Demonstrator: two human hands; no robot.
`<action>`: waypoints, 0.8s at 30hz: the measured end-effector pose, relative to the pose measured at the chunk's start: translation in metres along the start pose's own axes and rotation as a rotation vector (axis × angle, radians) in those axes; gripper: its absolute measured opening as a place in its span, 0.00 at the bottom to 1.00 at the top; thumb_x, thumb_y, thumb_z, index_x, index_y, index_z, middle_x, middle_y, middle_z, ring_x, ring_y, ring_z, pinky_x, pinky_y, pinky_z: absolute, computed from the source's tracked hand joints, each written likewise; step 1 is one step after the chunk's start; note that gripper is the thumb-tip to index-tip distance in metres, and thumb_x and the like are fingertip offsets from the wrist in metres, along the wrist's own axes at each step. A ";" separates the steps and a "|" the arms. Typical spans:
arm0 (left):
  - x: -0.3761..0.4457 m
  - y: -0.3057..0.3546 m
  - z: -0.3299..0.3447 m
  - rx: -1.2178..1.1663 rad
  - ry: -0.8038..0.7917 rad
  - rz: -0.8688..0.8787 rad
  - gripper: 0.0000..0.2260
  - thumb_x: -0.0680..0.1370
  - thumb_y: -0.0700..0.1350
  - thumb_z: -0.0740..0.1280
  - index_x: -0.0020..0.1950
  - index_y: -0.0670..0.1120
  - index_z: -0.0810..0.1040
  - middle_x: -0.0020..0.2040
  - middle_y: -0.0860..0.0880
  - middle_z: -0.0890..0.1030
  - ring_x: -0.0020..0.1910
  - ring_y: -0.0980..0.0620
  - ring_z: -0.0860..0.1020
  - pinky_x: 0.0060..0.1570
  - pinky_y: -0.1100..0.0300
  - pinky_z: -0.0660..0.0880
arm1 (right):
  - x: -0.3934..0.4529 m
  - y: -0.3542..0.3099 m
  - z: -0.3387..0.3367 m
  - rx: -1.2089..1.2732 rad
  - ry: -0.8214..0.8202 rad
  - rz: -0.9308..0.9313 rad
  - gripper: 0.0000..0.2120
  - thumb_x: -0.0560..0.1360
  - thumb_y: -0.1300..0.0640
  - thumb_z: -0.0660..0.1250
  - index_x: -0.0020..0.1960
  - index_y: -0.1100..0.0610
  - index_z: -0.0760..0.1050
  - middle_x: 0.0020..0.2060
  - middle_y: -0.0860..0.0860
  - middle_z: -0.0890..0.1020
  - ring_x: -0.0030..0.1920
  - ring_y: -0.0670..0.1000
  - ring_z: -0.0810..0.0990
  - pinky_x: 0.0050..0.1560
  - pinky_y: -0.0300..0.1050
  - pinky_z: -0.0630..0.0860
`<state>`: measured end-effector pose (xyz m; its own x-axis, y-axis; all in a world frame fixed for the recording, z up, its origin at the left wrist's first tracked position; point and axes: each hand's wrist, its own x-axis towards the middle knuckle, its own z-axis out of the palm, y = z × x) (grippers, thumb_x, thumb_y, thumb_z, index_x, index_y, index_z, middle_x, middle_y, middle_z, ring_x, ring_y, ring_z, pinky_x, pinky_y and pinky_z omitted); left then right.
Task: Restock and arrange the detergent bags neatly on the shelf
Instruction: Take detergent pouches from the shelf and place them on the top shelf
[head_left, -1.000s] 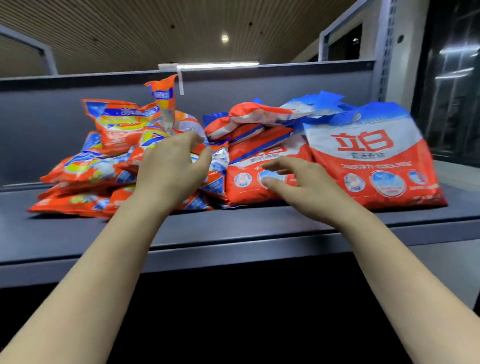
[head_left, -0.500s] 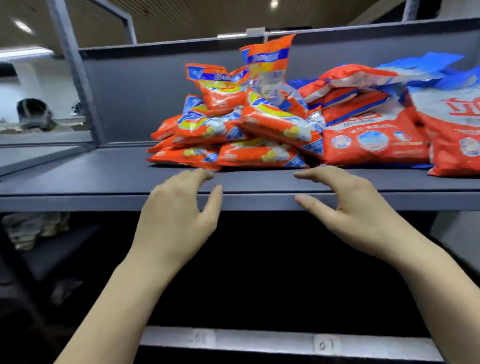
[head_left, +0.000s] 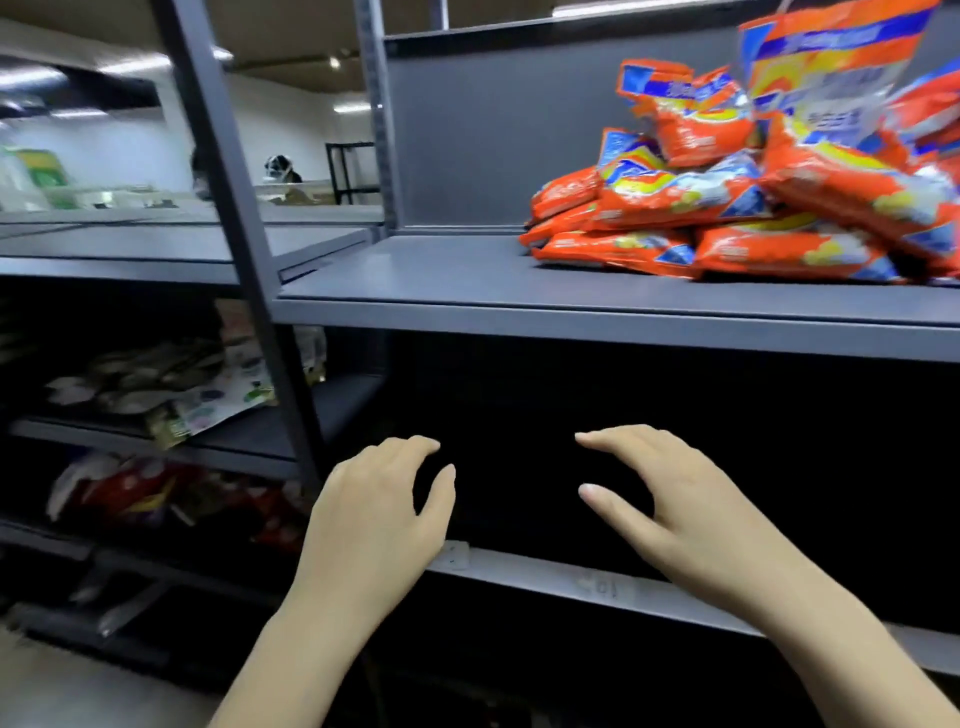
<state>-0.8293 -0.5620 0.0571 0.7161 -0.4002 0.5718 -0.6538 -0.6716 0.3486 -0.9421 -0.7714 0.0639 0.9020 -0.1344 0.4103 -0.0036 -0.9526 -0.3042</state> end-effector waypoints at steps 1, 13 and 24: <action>-0.006 -0.014 -0.005 0.000 0.000 -0.028 0.12 0.77 0.53 0.65 0.58 0.51 0.78 0.49 0.56 0.80 0.39 0.55 0.74 0.48 0.59 0.70 | 0.003 -0.010 0.010 0.002 -0.009 -0.008 0.27 0.73 0.34 0.51 0.67 0.43 0.69 0.60 0.35 0.73 0.61 0.39 0.71 0.61 0.35 0.66; -0.043 -0.153 -0.046 0.104 -0.012 -0.302 0.15 0.78 0.54 0.62 0.62 0.52 0.76 0.56 0.58 0.79 0.40 0.54 0.75 0.56 0.58 0.72 | 0.071 -0.113 0.116 0.042 -0.196 -0.190 0.22 0.79 0.42 0.57 0.71 0.42 0.62 0.65 0.35 0.68 0.65 0.37 0.65 0.57 0.20 0.53; -0.006 -0.299 -0.064 0.248 -0.024 -0.404 0.16 0.78 0.56 0.60 0.63 0.52 0.75 0.54 0.58 0.79 0.40 0.57 0.73 0.56 0.57 0.71 | 0.178 -0.189 0.225 0.094 -0.233 -0.313 0.22 0.79 0.42 0.57 0.71 0.43 0.62 0.65 0.37 0.68 0.66 0.39 0.65 0.60 0.29 0.58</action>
<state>-0.6538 -0.3184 -0.0035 0.9085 -0.0889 0.4083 -0.2457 -0.9041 0.3498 -0.6837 -0.5539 0.0006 0.9272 0.2337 0.2928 0.3162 -0.9073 -0.2771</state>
